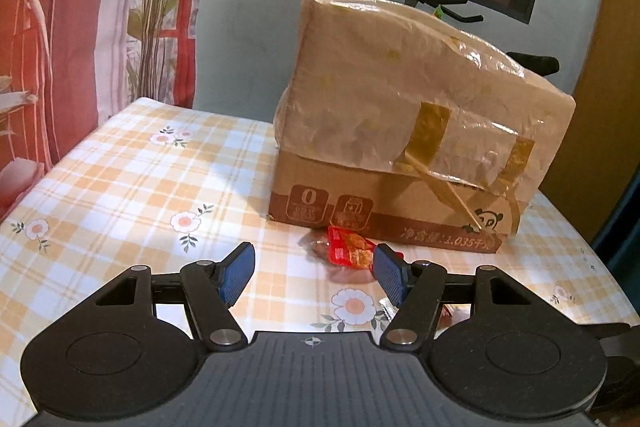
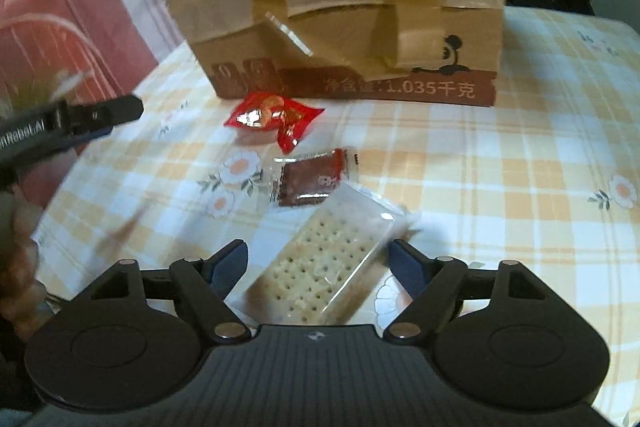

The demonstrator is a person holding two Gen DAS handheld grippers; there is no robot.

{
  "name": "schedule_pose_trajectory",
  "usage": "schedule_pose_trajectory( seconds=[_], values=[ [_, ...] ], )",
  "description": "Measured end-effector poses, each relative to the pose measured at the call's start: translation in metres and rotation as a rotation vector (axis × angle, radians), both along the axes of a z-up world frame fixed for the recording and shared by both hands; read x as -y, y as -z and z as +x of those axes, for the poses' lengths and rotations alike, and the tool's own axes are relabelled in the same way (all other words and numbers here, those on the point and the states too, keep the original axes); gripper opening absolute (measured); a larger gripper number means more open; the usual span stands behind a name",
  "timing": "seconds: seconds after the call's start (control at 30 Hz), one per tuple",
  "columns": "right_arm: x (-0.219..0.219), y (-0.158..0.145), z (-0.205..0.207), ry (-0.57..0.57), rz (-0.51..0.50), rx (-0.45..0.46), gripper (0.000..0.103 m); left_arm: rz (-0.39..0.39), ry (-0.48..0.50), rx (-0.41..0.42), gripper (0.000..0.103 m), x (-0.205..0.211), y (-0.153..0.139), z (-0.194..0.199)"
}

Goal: Organize snacks
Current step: 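Move both tools back down to the snacks beside the box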

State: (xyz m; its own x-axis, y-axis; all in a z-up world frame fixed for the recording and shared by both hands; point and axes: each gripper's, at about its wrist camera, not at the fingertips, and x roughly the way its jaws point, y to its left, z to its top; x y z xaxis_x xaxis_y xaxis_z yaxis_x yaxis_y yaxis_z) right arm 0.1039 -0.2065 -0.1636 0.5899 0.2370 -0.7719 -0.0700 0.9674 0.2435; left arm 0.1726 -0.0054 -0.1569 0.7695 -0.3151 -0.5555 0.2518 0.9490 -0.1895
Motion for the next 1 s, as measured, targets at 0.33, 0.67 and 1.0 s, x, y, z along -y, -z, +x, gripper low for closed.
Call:
schedule_pose_trajectory(
  seconds=[0.33, 0.67, 1.0],
  values=[
    [-0.008, 0.007, -0.002, -0.081, -0.126, 0.11, 0.063, -0.01, 0.026, -0.023, 0.061, 0.003, 0.006, -0.001],
    [0.044, 0.008, 0.001, 0.047, -0.173, 0.148, 0.061, 0.007, 0.078, -0.041, 0.057, 0.017, 0.012, 0.0],
    [0.058, 0.005, 0.005, 0.075, -0.126, 0.157, 0.062, 0.039, 0.102, -0.057, 0.057, 0.029, 0.014, 0.002]
  ],
)
